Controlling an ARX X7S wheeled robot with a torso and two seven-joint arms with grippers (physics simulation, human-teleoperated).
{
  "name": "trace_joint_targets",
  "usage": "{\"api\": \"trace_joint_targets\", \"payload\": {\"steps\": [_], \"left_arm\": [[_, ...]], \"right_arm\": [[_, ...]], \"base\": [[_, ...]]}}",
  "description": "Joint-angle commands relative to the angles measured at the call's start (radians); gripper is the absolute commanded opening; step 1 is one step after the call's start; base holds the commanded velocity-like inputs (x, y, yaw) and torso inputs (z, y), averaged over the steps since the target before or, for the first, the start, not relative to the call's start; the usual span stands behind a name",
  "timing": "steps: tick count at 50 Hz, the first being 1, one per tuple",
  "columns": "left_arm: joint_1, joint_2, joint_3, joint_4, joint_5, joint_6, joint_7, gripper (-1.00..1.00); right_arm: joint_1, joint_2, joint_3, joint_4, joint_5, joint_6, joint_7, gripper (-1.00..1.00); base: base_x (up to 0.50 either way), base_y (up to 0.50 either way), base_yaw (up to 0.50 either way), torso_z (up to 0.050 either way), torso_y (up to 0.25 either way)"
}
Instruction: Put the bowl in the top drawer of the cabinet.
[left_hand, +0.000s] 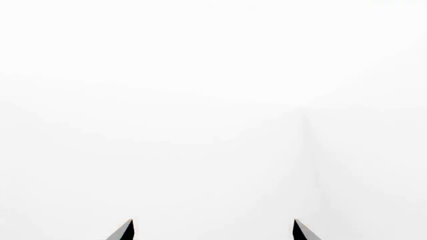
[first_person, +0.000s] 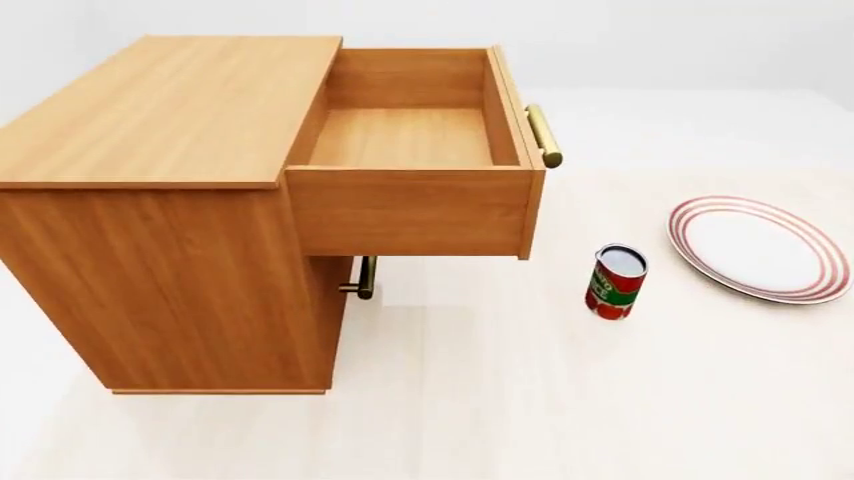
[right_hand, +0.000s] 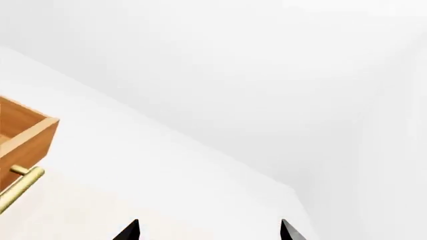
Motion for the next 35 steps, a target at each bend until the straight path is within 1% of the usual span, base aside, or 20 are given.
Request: {"api": "trace_joint_targets", "payload": {"steps": [1,5,9,12,18,25,31,35], "left_arm": [[-0.028,-0.004,-0.020,0.001,-0.047,-0.019,-0.036,1.00],[-0.022,-0.003,-0.009,-0.004,-0.023,-0.003,-0.015,1.00],[-0.024,-0.003,-0.005,-0.007,-0.021,-0.002,-0.013,1.00],[-0.012,0.000,0.004,-0.011,-0.001,0.012,0.001,1.00],[0.005,0.008,0.016,-0.013,0.018,0.027,0.010,1.00],[0.024,0.016,0.029,-0.017,0.035,0.044,0.025,1.00],[0.050,0.026,0.038,-0.023,0.058,0.067,0.036,1.00],[0.054,0.027,0.043,-0.024,0.064,0.071,0.038,1.00]], "right_arm": [[0.111,0.158,-0.299,-0.181,-0.215,0.130,-0.399,1.00],[0.109,0.220,-0.435,-0.264,-0.375,0.129,-0.557,1.00],[0.107,0.278,-0.567,-0.304,-0.586,0.109,-0.748,1.00],[0.099,0.304,-0.615,-0.308,-0.662,0.095,-0.820,1.00],[0.061,0.349,-0.663,-0.345,-0.689,0.090,-0.884,1.00],[-0.073,0.409,-0.594,-0.400,-0.570,0.111,-0.781,1.00],[-0.246,0.431,-0.471,-0.396,-0.338,0.081,-0.546,1.00],[-0.319,0.436,-0.438,-0.392,-0.237,0.069,-0.453,1.00]], "base": [[0.00,0.00,0.00,0.000,0.000],[0.00,0.00,0.00,0.000,0.000],[0.00,0.00,0.00,0.000,0.000],[0.00,0.00,0.00,0.000,0.000],[0.00,0.00,0.00,0.000,0.000],[0.00,0.00,0.00,0.000,0.000],[0.00,0.00,0.00,0.000,0.000],[0.00,0.00,0.00,0.000,0.000]]}}
